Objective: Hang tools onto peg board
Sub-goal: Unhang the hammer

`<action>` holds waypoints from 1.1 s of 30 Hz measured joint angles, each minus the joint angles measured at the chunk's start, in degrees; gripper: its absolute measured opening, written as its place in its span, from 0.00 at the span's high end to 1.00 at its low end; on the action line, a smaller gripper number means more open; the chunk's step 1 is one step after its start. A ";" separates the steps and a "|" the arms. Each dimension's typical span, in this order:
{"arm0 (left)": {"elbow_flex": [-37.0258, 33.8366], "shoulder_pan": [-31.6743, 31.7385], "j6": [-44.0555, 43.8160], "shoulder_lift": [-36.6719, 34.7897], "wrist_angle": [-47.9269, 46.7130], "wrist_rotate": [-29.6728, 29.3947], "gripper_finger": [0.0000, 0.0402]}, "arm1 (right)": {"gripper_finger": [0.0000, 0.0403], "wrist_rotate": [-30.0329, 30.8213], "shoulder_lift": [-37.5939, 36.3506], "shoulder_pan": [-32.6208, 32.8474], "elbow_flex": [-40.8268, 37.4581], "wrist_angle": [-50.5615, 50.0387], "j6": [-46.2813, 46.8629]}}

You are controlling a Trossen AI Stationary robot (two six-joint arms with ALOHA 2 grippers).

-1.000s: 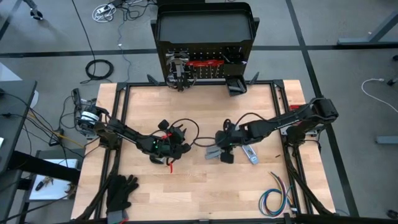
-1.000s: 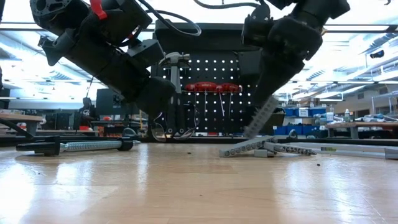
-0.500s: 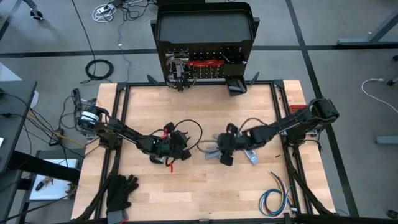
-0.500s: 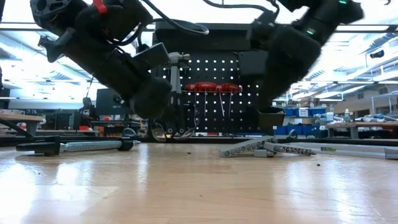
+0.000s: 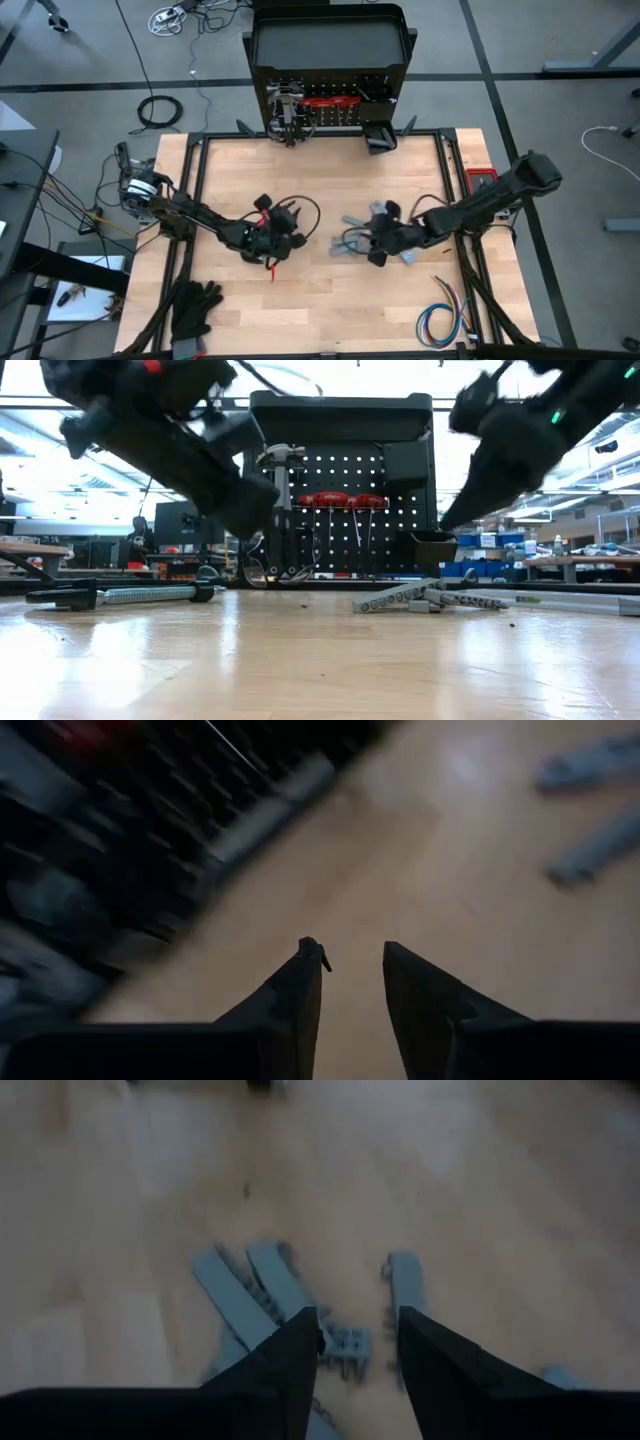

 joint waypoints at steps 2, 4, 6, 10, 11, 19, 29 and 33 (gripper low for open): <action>-0.03 -1.23 0.61 -1.76 -0.88 -6.70 0.73 | 0.64 3.17 -3.27 1.84 0.04 -1.24 0.09; -0.30 -1.88 0.42 -3.61 -1.00 -10.94 0.73 | 0.65 7.21 -5.75 3.93 0.07 -1.58 -0.23; -1.61 -2.21 -1.01 -5.76 -1.25 -12.56 0.73 | 0.65 9.34 -7.16 5.78 0.09 -0.96 -1.26; -4.66 -1.68 -5.53 -8.44 1.01 -15.18 0.73 | 0.65 8.89 -6.76 7.25 0.11 4.35 -1.96; -5.29 -1.17 -6.70 -8.56 1.73 -15.98 0.73 | 0.65 8.66 -6.03 7.35 0.12 5.69 -2.70; -8.15 4.88 -4.77 -8.52 2.39 -17.07 0.73 | 0.66 9.06 3.79 2.76 0.11 9.34 -12.24; -8.36 15.80 -4.21 -11.54 5.69 -4.93 0.72 | 0.69 10.46 4.28 -8.20 0.85 8.46 -26.87; -9.66 22.78 -5.26 -12.35 7.04 7.53 0.72 | 0.69 10.33 -1.37 -13.41 -1.78 9.41 -30.06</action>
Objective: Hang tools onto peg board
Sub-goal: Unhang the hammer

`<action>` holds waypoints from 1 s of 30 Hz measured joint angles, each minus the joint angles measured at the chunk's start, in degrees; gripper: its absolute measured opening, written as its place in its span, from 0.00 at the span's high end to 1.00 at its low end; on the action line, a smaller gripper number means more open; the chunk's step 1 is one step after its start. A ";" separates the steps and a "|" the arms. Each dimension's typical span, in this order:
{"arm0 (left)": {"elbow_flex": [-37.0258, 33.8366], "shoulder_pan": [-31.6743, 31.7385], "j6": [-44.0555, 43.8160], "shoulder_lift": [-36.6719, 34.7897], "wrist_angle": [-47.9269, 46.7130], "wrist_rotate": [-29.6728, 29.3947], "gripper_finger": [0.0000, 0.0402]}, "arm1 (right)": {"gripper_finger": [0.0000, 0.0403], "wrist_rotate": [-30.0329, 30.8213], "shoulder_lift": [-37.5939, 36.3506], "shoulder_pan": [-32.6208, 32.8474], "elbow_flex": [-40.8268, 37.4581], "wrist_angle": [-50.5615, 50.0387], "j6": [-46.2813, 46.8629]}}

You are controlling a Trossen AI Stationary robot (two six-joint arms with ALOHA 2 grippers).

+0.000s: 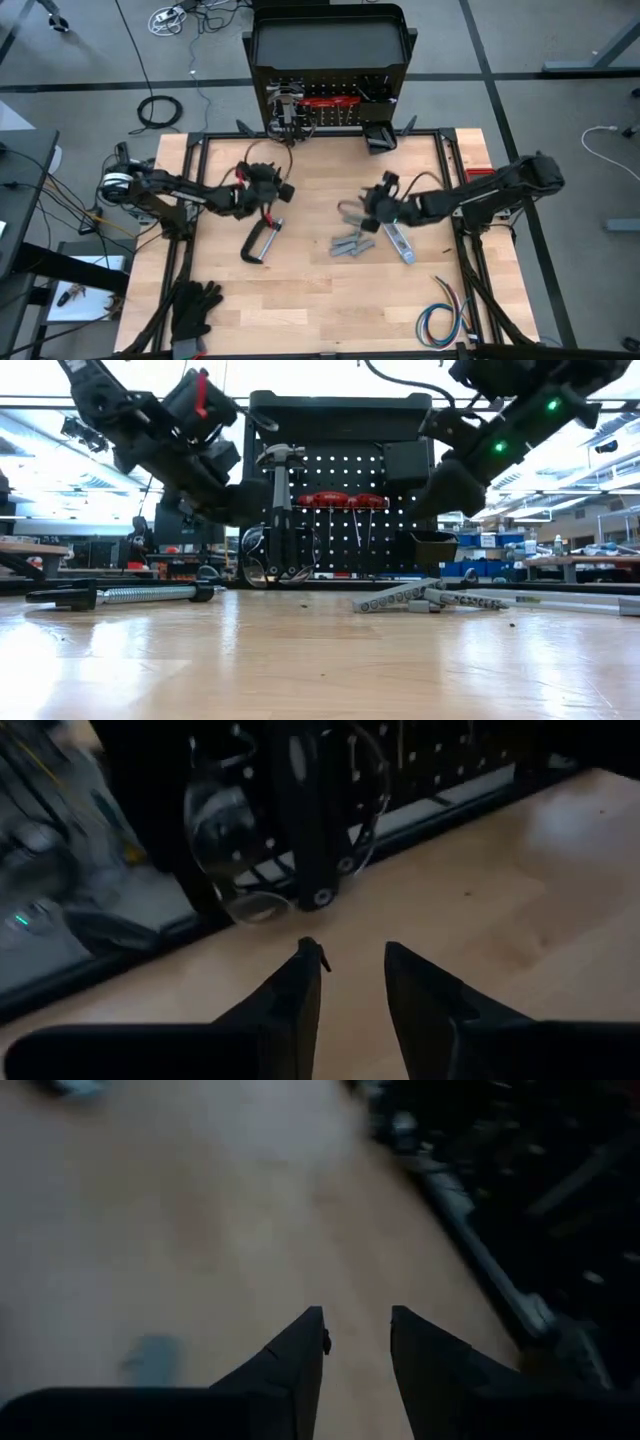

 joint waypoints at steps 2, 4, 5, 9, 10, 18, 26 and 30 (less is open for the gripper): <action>-0.53 3.30 0.59 -0.11 3.97 5.09 0.72 | 0.69 -1.14 -2.87 -3.00 -2.88 3.36 -0.10; -0.92 6.06 3.88 -0.11 8.68 10.11 0.72 | 0.68 -4.18 -5.41 -5.87 -6.16 9.14 0.93; -0.91 7.24 5.59 -0.11 10.72 12.29 0.72 | 0.68 -6.11 -6.51 -7.22 -7.94 12.47 1.94; -0.61 10.81 8.72 -0.15 16.67 14.72 0.72 | 0.69 -10.76 -8.67 -10.34 -13.78 24.42 5.77; -0.61 11.36 8.87 -0.45 17.23 14.50 0.72 | 0.69 -11.56 -9.09 -10.62 -14.61 25.66 6.06; -0.63 11.59 19.02 -0.65 30.72 10.77 0.68 | 0.64 -12.04 -8.33 -10.58 -15.84 25.03 7.79; 2.09 12.10 28.05 0.56 35.30 10.73 0.40 | 0.60 -12.04 -8.11 -10.65 -15.84 24.93 6.05; 5.29 13.37 27.69 4.64 35.21 9.65 0.24 | 0.60 -12.04 -8.10 -11.42 -15.84 25.13 4.56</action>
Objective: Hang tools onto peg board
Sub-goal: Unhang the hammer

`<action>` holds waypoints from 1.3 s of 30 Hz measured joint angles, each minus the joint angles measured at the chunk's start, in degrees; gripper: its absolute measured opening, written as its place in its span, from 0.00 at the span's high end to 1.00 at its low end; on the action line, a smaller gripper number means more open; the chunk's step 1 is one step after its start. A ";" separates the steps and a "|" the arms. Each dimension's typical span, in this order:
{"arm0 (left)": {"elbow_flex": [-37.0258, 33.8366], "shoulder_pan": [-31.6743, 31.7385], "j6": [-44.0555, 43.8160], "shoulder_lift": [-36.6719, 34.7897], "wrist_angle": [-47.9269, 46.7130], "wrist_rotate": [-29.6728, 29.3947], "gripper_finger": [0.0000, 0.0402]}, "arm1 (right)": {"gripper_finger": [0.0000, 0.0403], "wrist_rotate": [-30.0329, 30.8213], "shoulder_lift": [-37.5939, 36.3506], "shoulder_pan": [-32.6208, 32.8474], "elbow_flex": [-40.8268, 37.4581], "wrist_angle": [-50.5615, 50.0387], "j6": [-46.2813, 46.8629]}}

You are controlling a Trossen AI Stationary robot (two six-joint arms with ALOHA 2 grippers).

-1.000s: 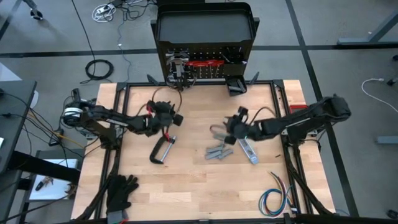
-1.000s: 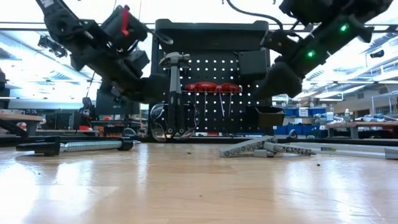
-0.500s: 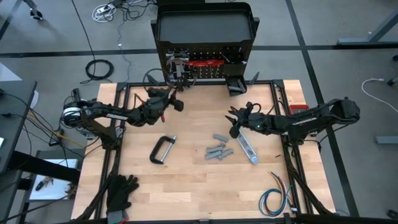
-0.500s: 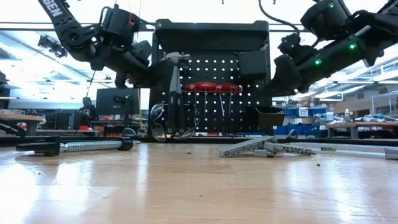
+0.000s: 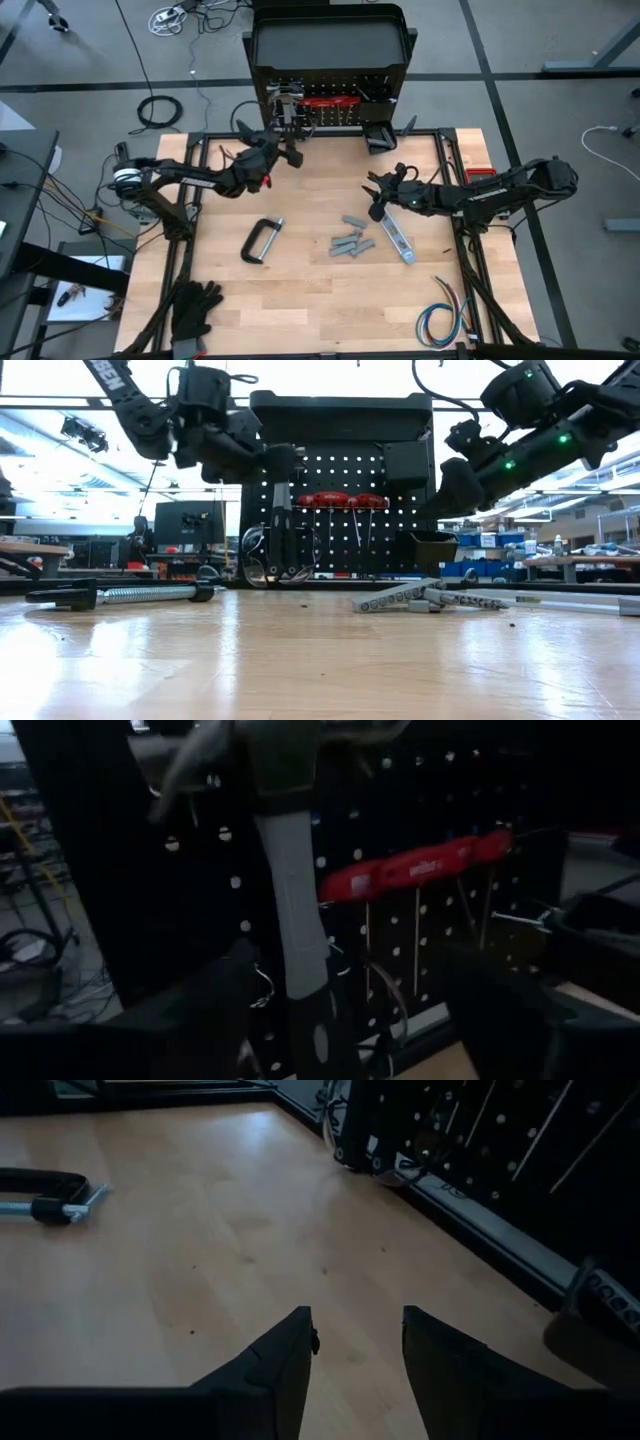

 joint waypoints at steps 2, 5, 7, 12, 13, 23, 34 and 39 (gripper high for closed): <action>1.66 0.78 -1.16 2.41 0.00 0.02 0.18 | 0.60 0.00 0.00 -0.40 0.00 0.21 -0.23; 3.76 1.46 -1.69 5.78 -0.20 -1.88 0.12 | 0.59 0.00 0.00 -0.80 0.02 0.19 -0.35; 4.85 1.95 -2.68 7.45 -0.12 -3.75 0.12 | 0.60 0.00 0.00 -0.81 0.02 0.20 -0.36; 6.90 3.68 -4.02 10.59 -0.01 -4.59 0.15 | 0.60 0.00 0.00 -0.79 0.02 0.13 -0.37; 7.22 4.06 -4.02 10.92 -0.10 -4.49 0.15 | 0.59 0.00 0.00 -0.79 0.02 0.13 -0.35; 10.71 6.63 -2.47 13.68 -0.09 -4.57 0.25 | 0.60 0.00 0.02 -0.79 0.07 -1.18 -0.37; 12.48 7.17 -2.12 14.71 -0.15 -4.44 0.63 | 0.60 0.02 0.02 -0.79 0.07 -3.20 -0.33; 12.48 6.93 -2.34 14.66 0.09 -4.68 0.83 | 0.60 0.00 0.02 -0.79 0.07 -3.96 1.14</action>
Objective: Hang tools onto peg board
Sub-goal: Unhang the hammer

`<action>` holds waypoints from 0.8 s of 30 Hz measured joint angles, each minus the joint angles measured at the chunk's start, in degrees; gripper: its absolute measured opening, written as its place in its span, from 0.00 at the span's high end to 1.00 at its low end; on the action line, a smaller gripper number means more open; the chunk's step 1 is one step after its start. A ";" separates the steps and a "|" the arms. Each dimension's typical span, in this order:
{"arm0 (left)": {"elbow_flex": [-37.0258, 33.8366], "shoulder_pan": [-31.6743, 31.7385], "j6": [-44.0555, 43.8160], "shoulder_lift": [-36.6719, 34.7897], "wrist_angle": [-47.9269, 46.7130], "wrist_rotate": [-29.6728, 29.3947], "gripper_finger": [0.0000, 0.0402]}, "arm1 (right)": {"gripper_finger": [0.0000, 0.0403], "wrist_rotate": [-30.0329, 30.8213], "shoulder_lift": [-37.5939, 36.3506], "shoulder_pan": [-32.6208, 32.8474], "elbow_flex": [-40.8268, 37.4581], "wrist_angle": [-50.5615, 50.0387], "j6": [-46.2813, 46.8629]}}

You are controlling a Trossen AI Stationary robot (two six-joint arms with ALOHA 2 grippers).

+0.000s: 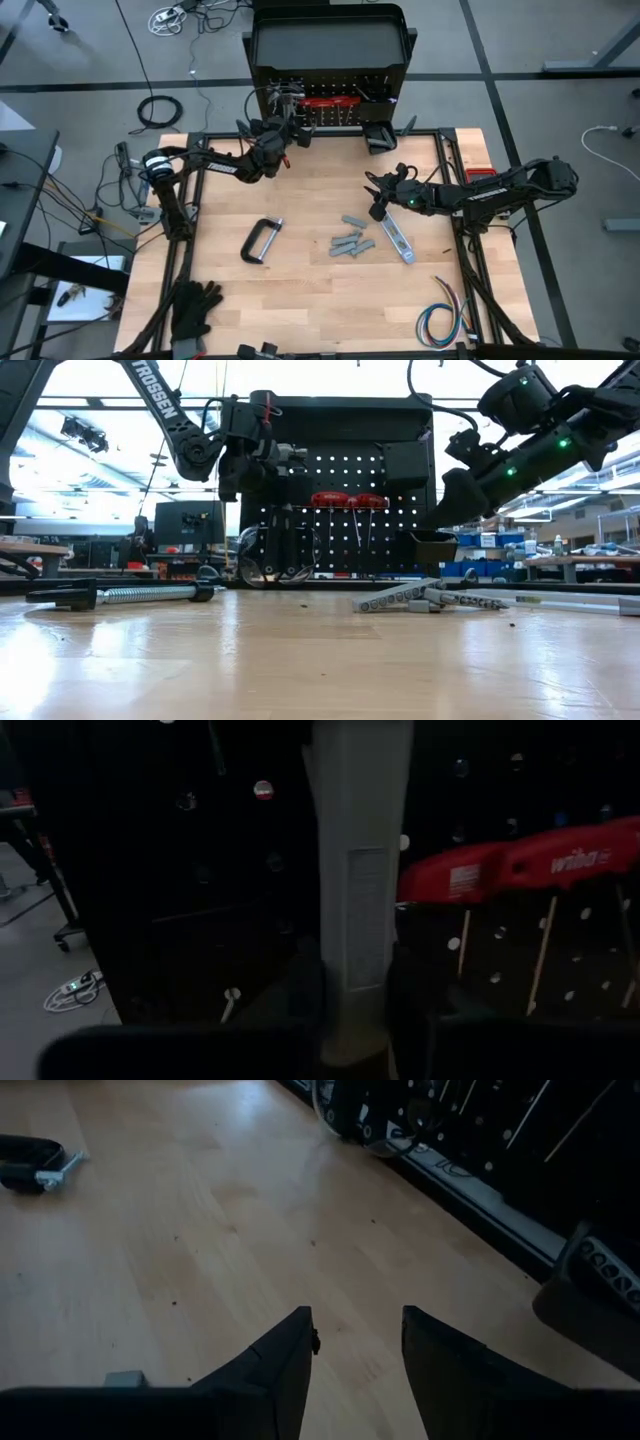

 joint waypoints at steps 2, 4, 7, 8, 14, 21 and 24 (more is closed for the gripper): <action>0.00 -0.15 0.02 0.00 0.02 -0.22 0.86 | 0.60 0.00 0.00 0.00 0.00 -0.65 0.52; 0.00 -0.42 0.00 0.00 0.02 -0.81 0.86 | 0.60 0.00 0.00 0.00 0.00 -1.14 0.88; 0.00 -0.86 0.93 0.00 0.04 -1.66 0.86 | 0.60 0.01 0.00 0.03 0.00 -1.74 1.25; 0.00 -1.04 1.41 -0.02 0.03 -2.00 0.86 | 0.60 0.02 0.00 0.11 0.00 -1.91 1.60; 0.00 -1.42 1.79 -0.13 -0.04 -2.21 0.86 | 0.60 0.01 0.00 0.11 0.00 -2.02 2.18; 0.00 -1.58 1.62 -0.13 -0.03 -2.11 0.86 | 0.60 0.01 0.00 0.11 0.00 -1.97 2.19; -0.03 -2.17 1.94 -0.45 -0.02 -3.32 0.86 | 0.60 0.00 0.00 0.11 0.00 -1.97 2.18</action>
